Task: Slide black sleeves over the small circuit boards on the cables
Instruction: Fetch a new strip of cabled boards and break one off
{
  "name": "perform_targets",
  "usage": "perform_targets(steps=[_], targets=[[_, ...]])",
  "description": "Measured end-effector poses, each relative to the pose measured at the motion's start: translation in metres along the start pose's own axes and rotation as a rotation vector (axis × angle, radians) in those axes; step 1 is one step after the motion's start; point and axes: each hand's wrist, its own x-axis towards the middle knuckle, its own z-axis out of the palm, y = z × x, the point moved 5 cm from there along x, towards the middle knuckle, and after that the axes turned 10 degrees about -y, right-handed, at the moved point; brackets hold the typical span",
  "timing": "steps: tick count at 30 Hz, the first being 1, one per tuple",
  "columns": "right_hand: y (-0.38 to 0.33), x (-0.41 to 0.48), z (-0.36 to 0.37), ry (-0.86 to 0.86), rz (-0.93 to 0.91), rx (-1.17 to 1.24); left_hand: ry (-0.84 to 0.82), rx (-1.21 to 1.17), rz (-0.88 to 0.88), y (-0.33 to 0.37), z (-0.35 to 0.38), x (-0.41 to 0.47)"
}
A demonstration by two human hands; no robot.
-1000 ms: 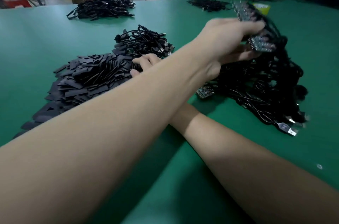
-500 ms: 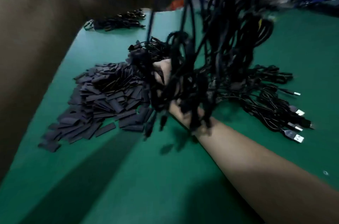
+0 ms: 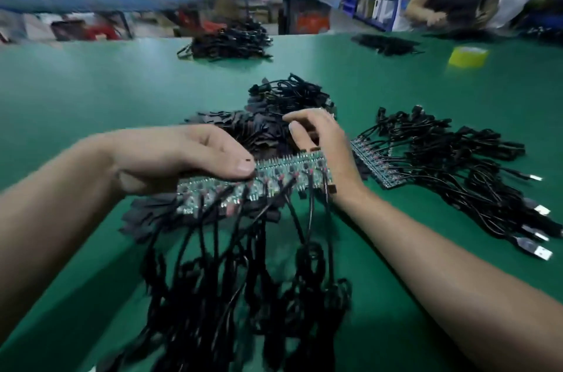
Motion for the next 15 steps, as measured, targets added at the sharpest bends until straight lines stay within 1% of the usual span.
perform_targets(steps=[1, 3, 6, 7, 8, 9, 11, 12, 15], targets=[[-0.006, -0.001, -0.001, -0.013, -0.034, 0.043, 0.010, 0.042, -0.002, -0.005, -0.002, 0.000], [-0.009, 0.001, 0.004, -0.078, -0.050, 0.162, 0.108, 0.204, -0.063, -0.018, -0.010, 0.002], [-0.005, 0.003, 0.014, -0.278, 0.068, 0.500, 0.228, 0.348, -0.116, -0.030, -0.017, 0.007], [-0.003, 0.002, 0.016, -0.362, 0.110, 0.552, 0.276, 0.373, -0.118, -0.033, -0.019, 0.006], [-0.002, 0.001, 0.018, -0.446, 0.137, 0.537, 0.337, 0.399, -0.107, -0.036, -0.020, 0.006], [0.001, -0.001, 0.020, -0.521, 0.133, 0.461, 0.413, 0.430, -0.092, -0.039, -0.022, 0.005], [0.004, -0.002, 0.021, -0.607, 0.101, 0.290, 0.558, 0.473, -0.046, -0.047, -0.024, 0.002], [0.004, -0.003, 0.021, -0.637, 0.110, 0.257, 0.606, 0.448, -0.021, -0.052, -0.024, 0.001], [0.004, -0.001, 0.019, -0.699, 0.123, 0.241, 0.660, 0.224, 0.046, -0.065, -0.020, -0.005]])
